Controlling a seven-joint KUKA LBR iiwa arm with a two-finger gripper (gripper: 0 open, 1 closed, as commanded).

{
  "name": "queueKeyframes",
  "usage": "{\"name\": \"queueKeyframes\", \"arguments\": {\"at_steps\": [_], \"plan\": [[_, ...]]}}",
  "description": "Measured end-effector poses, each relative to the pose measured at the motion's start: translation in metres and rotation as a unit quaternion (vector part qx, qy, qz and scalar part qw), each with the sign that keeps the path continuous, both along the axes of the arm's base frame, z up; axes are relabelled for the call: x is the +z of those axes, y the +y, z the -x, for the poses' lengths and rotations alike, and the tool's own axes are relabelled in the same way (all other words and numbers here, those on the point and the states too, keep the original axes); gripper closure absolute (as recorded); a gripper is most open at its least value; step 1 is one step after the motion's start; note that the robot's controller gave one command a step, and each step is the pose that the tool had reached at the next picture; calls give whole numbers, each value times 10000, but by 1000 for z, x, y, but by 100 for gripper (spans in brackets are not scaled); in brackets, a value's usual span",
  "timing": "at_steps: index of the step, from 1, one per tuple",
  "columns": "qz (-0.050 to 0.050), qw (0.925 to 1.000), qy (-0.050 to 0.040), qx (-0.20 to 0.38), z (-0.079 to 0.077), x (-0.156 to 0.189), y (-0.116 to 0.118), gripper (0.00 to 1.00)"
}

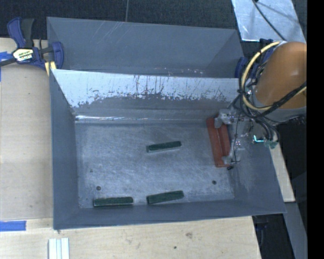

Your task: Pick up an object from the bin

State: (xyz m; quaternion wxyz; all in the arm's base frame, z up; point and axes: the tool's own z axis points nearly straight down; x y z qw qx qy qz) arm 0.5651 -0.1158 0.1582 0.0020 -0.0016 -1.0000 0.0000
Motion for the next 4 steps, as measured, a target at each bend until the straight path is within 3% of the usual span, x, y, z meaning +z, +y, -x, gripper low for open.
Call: {"name": "queueKeyframes", "arguments": {"at_steps": [1, 2, 3, 4], "plan": [[-11, 9979, -24, 653, -48, -84, 54, 0], [-15, 9959, -53, 902, -57, -88, 116, 0], [0, 9961, -67, 883, -57, -86, 112, 100], [3, 9961, -54, 886, -57, -88, 111, 0]]}}
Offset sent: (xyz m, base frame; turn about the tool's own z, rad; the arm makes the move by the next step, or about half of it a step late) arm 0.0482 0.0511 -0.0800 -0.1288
